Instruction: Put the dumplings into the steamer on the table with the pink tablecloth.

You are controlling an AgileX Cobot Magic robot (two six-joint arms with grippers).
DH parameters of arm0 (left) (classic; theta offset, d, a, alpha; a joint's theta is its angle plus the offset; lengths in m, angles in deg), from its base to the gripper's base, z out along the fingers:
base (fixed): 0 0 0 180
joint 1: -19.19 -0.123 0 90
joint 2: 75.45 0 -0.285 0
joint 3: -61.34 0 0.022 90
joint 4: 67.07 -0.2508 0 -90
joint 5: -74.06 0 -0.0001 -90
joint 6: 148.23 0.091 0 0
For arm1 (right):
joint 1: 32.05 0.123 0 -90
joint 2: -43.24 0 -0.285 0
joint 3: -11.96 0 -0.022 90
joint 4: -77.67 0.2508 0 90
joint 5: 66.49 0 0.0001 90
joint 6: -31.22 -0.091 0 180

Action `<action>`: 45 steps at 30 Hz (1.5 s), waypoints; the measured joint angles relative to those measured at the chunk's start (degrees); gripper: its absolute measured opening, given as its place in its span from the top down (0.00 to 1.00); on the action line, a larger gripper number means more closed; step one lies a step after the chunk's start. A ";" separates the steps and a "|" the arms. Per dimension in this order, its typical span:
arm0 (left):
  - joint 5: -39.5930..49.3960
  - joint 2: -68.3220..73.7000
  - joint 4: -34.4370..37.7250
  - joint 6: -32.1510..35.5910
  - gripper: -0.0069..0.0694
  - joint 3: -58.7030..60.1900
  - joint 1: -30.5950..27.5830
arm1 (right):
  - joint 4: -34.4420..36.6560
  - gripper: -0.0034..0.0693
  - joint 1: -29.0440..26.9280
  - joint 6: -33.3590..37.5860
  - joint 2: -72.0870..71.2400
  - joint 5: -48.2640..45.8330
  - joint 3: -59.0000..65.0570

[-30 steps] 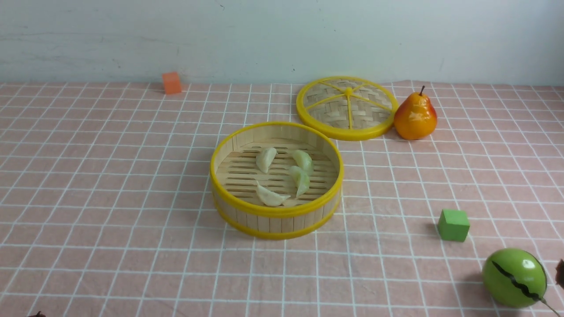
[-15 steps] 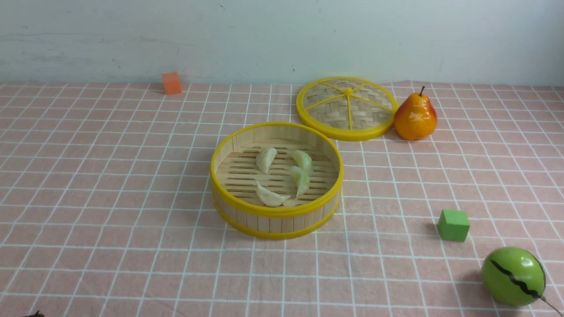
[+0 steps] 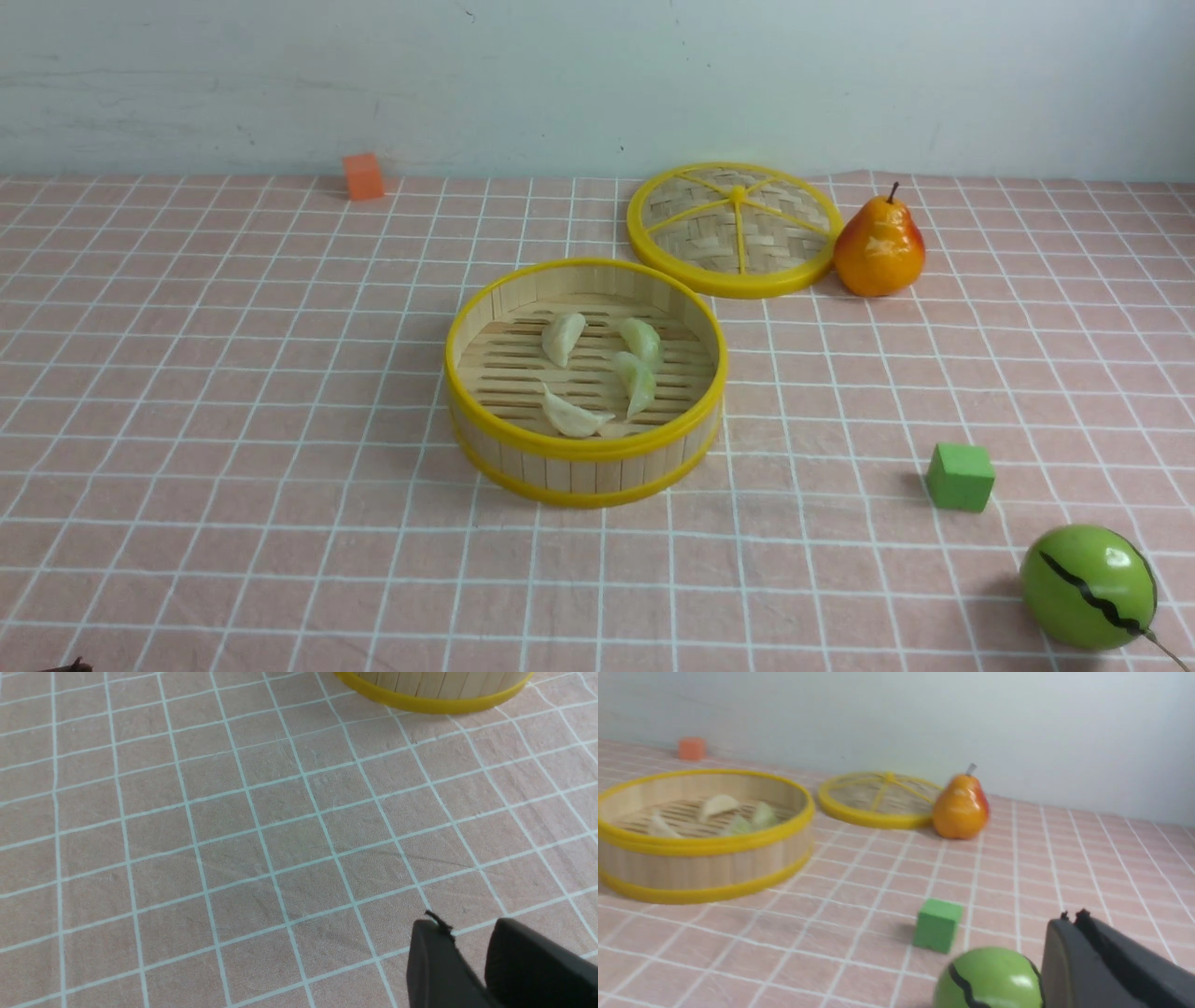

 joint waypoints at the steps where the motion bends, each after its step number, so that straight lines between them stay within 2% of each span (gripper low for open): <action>1: 0.00 0.00 0.00 0.00 0.68 0.00 0.00 | 0.59 0.93 -1.43 -0.01 0.00 -0.85 0.00; 4: 0.00 0.00 0.00 0.00 0.68 0.00 0.00 | 1.70 0.93 -5.83 -0.11 0.00 -3.85 0.00; 9: 0.00 0.00 0.00 0.00 0.67 0.00 0.00 | 2.11 0.94 -8.83 -0.16 0.00 -11.63 0.00; 14: 0.00 0.00 0.00 -0.05 0.67 0.00 0.00 | 2.26 0.94 -9.16 -0.16 0.00 -15.01 -0.45; 32: -0.54 -0.38 -0.20 -0.05 0.66 0.48 0.00 | 2.31 0.92 -9.16 -0.16 0.00 -15.19 -0.52; 39: -5.56 -10.53 -0.20 -0.05 0.65 7.57 0.00 | 2.31 0.91 -9.16 -0.16 0.00 -15.37 -0.54; 42: -5.00 -15.86 -1.43 -0.39 0.65 10.59 -0.54 | 2.31 0.91 -9.16 -0.16 0.00 -15.37 -0.54; 45: -6.27 -23.20 -1.82 -3.59 0.65 13.87 -4.62 | 2.31 0.90 -9.16 -0.16 0.00 -15.37 -0.58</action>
